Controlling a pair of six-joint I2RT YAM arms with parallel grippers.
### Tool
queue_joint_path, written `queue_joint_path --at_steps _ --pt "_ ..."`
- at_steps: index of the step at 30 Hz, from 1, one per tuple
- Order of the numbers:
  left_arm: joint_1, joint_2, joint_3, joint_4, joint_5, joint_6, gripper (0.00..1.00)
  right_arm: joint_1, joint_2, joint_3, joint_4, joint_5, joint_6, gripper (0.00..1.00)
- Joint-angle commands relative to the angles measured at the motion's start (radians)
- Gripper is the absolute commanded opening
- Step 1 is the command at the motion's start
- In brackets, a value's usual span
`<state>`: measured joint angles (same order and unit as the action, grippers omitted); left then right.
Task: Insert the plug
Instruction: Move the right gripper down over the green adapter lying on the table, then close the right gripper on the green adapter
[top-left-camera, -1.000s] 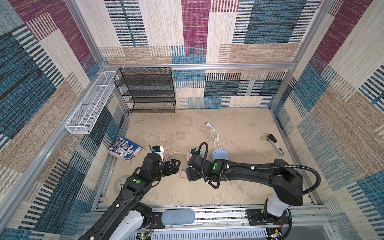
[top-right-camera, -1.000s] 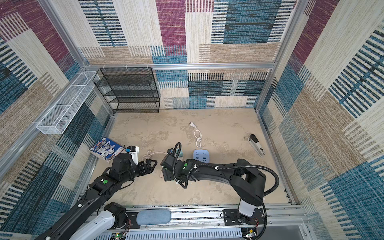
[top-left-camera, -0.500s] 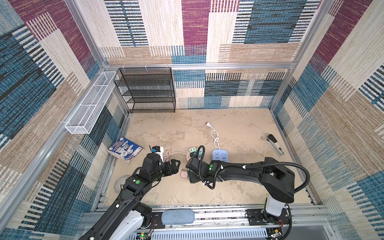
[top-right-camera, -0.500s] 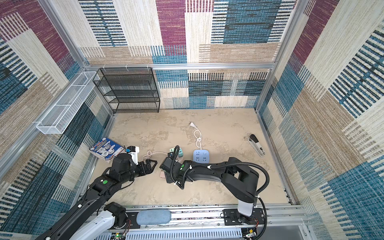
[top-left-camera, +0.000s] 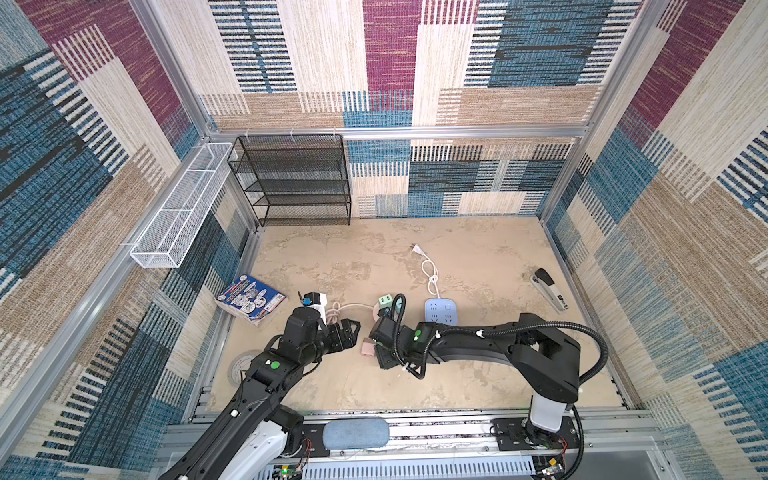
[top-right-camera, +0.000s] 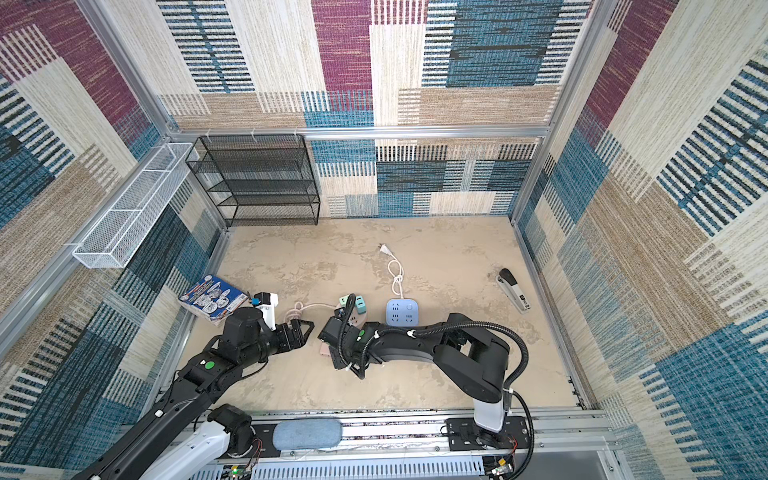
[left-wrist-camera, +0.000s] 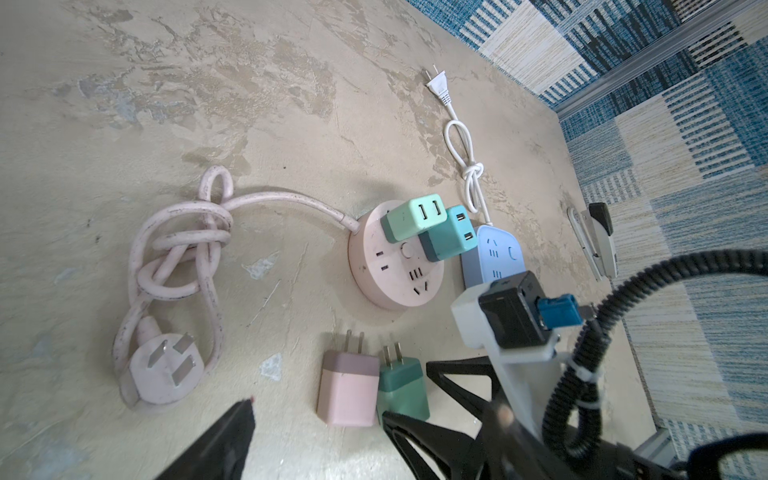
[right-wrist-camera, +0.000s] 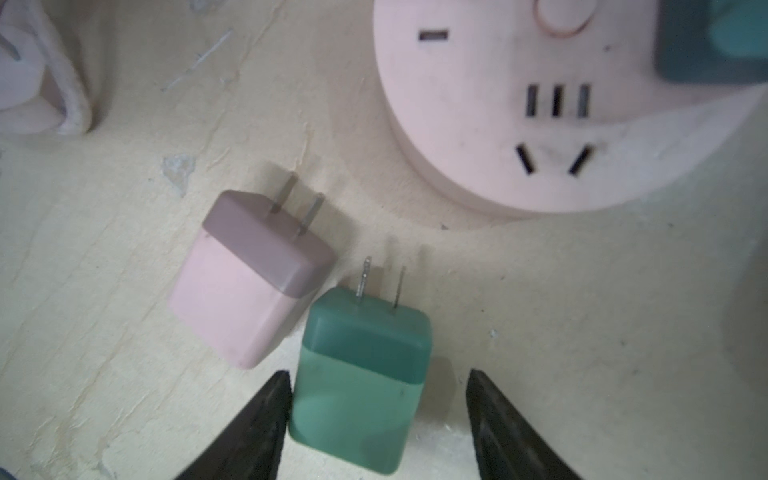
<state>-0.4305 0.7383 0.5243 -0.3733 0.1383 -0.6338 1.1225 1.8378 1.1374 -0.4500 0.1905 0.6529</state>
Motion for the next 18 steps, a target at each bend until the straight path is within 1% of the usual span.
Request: queue_joint_path --at_steps 1,6,9,18 --pt "-0.001 0.003 0.0 0.003 0.011 -0.01 0.91 0.002 -0.006 -0.003 -0.017 0.042 -0.007 0.69" --pt "0.0 0.004 -0.007 0.012 0.015 -0.015 0.9 0.001 -0.01 -0.003 0.004 0.021 -0.042 0.66" --pt "0.0 0.004 -0.003 0.01 0.015 -0.013 0.9 0.002 -0.009 -0.004 0.019 0.009 -0.058 0.6" --pt "0.0 0.008 -0.012 0.019 0.027 -0.02 0.91 0.002 0.009 -0.004 0.031 -0.012 -0.086 0.58"
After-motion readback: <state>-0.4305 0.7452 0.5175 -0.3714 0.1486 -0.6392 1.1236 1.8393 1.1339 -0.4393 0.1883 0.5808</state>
